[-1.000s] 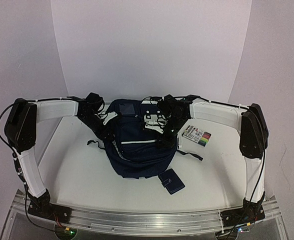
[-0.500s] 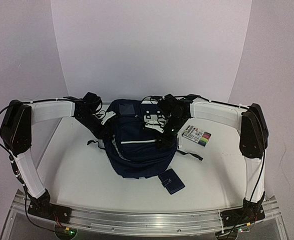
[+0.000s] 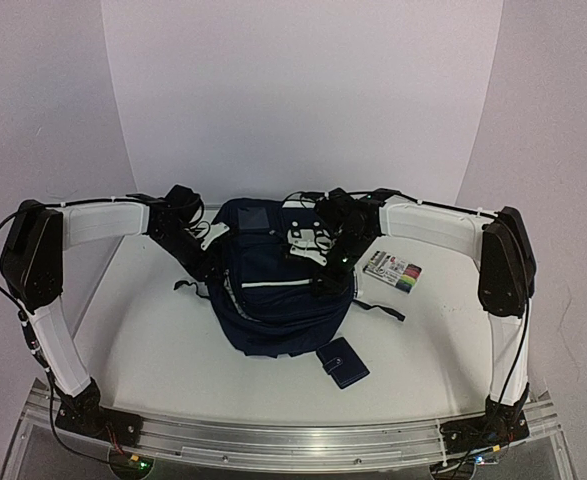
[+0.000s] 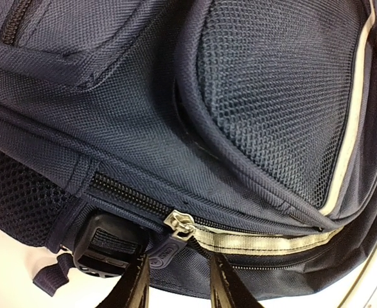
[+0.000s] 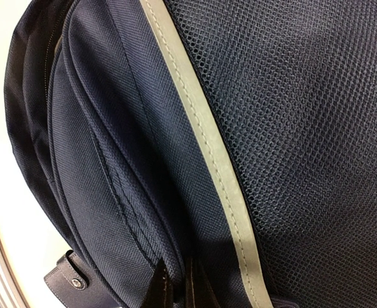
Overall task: Pack the student bag
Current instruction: Zip the student bag at the center of the board.
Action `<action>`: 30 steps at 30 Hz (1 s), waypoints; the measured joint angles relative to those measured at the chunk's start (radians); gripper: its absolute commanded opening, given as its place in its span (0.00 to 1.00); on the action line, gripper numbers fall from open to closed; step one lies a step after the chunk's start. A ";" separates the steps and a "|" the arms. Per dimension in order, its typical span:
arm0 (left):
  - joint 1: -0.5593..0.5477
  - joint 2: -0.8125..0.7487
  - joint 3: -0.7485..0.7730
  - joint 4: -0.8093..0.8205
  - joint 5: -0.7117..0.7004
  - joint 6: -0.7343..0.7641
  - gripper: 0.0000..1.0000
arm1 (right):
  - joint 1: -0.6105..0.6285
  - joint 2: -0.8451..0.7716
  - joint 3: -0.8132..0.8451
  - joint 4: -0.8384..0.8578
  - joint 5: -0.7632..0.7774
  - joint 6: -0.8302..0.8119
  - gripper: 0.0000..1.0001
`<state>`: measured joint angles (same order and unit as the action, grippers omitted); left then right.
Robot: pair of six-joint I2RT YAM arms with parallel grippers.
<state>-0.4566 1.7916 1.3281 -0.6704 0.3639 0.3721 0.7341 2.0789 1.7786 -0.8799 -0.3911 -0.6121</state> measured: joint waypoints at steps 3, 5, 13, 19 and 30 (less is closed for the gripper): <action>0.009 0.003 0.002 -0.001 0.004 0.019 0.34 | 0.000 0.000 0.000 0.000 -0.001 0.000 0.00; 0.013 0.015 0.013 -0.004 0.010 0.027 0.34 | 0.000 0.000 0.000 0.000 -0.002 0.001 0.00; 0.017 0.081 0.031 0.008 0.044 0.048 0.26 | -0.001 0.000 0.000 -0.001 -0.008 0.004 0.00; 0.008 0.084 0.031 0.010 0.061 0.048 0.14 | -0.001 0.001 0.000 -0.002 -0.013 0.008 0.00; -0.020 0.023 -0.014 0.047 0.041 0.010 0.00 | -0.003 0.016 0.015 -0.017 -0.026 0.015 0.00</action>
<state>-0.4770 1.8146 1.3139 -0.6238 0.4050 0.3824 0.7307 2.0953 1.7932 -0.8971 -0.4172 -0.5973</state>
